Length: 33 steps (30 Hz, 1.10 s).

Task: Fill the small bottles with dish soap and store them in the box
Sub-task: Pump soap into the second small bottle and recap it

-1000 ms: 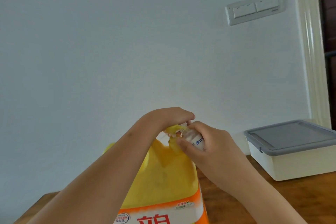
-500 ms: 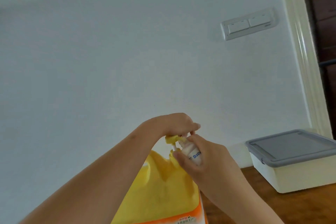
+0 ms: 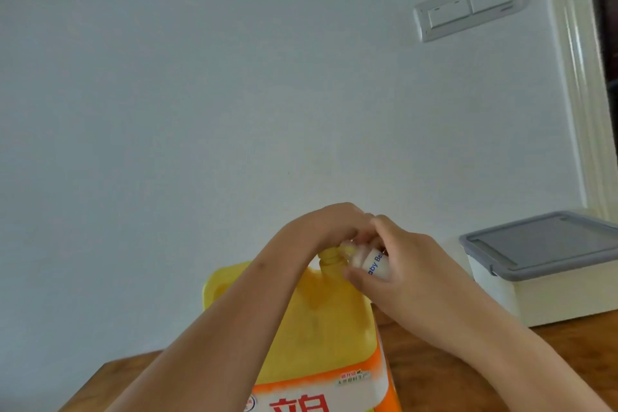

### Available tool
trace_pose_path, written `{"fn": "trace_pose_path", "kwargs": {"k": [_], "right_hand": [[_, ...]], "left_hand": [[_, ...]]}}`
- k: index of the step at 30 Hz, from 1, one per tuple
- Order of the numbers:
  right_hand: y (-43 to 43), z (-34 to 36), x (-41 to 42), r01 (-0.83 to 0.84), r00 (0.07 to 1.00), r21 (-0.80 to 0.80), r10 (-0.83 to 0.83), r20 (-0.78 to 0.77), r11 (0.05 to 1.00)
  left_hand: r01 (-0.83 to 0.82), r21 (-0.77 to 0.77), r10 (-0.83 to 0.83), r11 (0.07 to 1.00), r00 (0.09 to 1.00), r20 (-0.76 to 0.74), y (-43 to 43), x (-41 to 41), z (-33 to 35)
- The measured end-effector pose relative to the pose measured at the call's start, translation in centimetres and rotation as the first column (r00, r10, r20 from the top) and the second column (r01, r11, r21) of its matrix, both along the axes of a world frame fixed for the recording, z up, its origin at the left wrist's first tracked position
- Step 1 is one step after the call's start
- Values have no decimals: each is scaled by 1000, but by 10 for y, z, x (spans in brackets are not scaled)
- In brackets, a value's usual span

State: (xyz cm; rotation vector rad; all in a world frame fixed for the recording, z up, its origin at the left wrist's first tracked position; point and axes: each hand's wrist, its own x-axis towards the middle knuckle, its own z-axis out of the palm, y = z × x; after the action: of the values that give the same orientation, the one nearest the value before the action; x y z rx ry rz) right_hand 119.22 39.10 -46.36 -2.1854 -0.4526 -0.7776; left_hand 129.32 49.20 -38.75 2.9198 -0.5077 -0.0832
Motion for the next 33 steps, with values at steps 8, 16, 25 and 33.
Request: {"fn": "trace_pose_path", "kwargs": {"k": [8, 16, 25, 33], "right_hand": [[7, 7, 0, -37, 999, 151, 33, 25, 988], [8, 6, -1, -66, 996, 206, 53, 66, 976], [6, 3, -1, 1, 999, 142, 3, -32, 990], [11, 10, -5, -18, 1000, 253, 18, 1, 967]], "left_hand": [[107, -65, -107, 992, 994, 14, 1, -13, 31], [73, -252, -90, 965, 994, -57, -1, -12, 22], [62, -250, -80, 966, 995, -60, -3, -19, 2], [119, -269, -123, 956, 992, 0, 10, -13, 43]]}}
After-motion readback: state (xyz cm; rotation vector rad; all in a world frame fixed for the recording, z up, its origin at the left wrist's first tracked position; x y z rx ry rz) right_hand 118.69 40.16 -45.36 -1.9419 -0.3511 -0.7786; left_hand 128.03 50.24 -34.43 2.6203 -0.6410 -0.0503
